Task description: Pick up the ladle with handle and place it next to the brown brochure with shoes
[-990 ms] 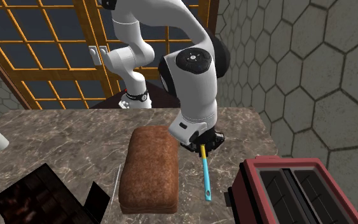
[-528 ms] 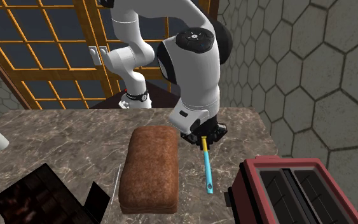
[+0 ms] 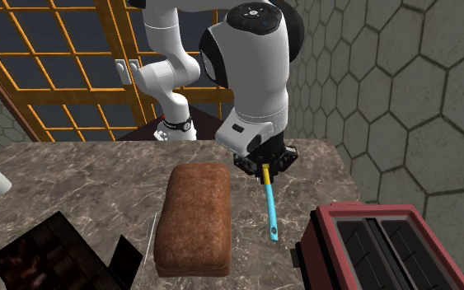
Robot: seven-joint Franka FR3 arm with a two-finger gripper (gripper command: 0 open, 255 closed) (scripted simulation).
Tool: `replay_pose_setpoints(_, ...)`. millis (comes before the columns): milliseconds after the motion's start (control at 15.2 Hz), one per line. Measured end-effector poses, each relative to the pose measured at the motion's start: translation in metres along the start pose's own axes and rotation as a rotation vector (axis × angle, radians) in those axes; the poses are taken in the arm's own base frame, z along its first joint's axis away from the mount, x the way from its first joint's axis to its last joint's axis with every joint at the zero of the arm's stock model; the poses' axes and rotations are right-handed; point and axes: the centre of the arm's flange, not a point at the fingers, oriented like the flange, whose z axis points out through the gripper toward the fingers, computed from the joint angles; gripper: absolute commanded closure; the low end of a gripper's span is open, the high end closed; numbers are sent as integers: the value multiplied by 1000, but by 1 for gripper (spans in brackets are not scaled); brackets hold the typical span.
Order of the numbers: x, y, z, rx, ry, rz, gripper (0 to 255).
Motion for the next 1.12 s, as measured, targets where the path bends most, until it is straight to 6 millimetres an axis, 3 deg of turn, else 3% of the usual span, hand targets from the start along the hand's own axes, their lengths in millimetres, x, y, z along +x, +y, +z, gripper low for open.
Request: replay_pose_setpoints(1122, -6, -14, -90, 0, 0, 0, 255)
